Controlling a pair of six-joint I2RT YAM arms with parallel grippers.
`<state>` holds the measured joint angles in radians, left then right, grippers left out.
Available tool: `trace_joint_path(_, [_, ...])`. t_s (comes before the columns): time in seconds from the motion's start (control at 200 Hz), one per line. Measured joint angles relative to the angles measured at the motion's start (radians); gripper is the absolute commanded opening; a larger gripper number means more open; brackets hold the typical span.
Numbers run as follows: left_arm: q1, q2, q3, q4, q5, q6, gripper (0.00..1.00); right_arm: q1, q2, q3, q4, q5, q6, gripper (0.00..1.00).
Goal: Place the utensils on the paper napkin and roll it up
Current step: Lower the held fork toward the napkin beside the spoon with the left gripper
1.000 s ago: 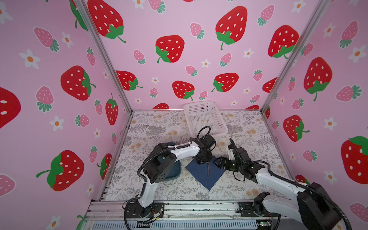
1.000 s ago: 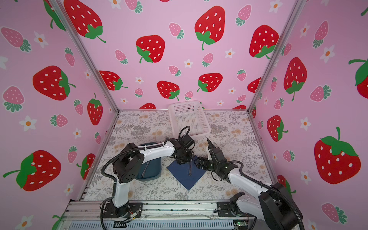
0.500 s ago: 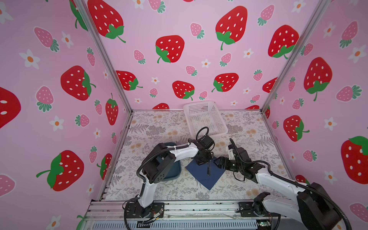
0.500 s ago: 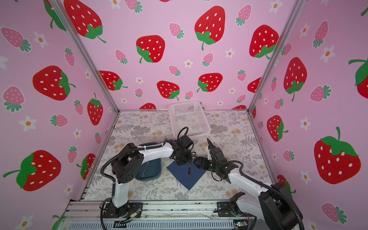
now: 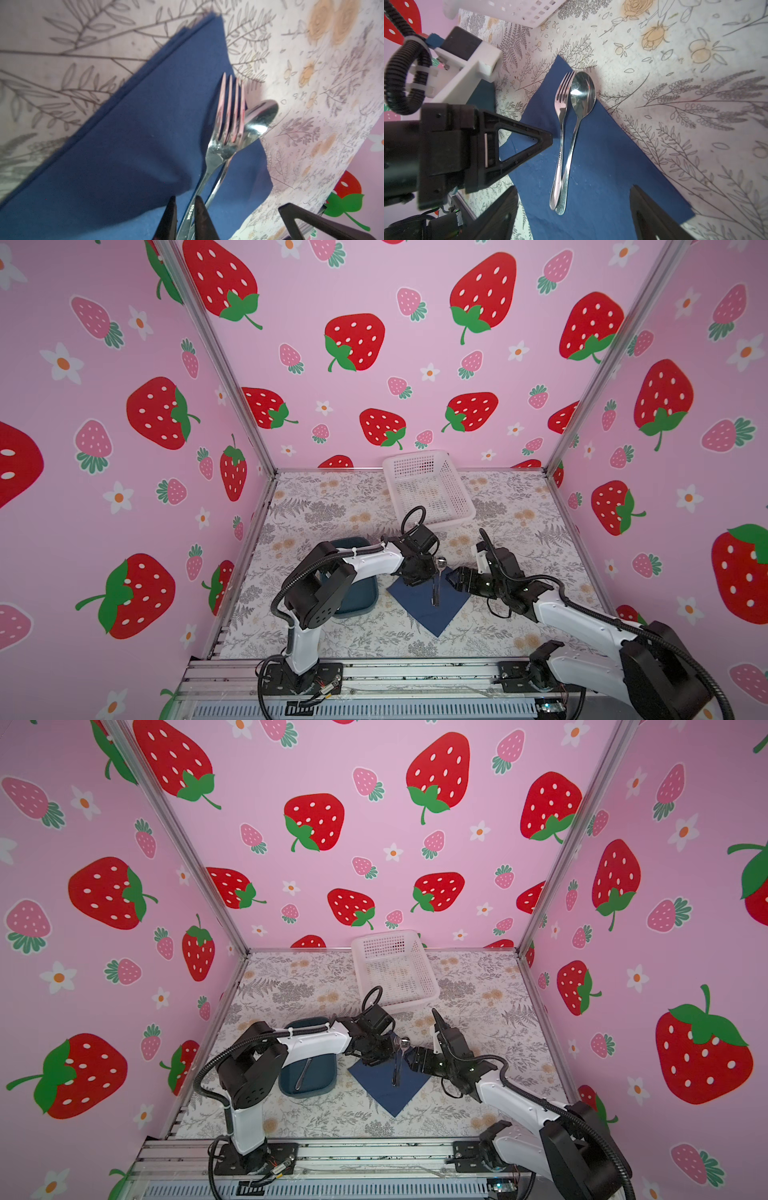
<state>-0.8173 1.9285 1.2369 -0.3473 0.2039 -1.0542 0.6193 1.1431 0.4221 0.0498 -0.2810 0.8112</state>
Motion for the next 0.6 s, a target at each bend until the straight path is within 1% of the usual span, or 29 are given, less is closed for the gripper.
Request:
trace_joint_path(0.26, [0.0, 0.038, 0.111, -0.045, -0.022, 0.044, 0.26, 0.0, 0.0, 0.0, 0.0, 0.0, 0.0, 0.86])
trace_joint_path(0.425, [-0.004, 0.071, 0.124, -0.07, -0.023, 0.063, 0.27, 0.0, -0.009, 0.0, -0.004, 0.001, 0.002, 0.86])
trace_joint_path(0.6, [-0.013, 0.112, 0.177, -0.149, -0.06, 0.082, 0.28, 0.0, -0.024, 0.0, -0.006, 0.011, 0.006, 0.86])
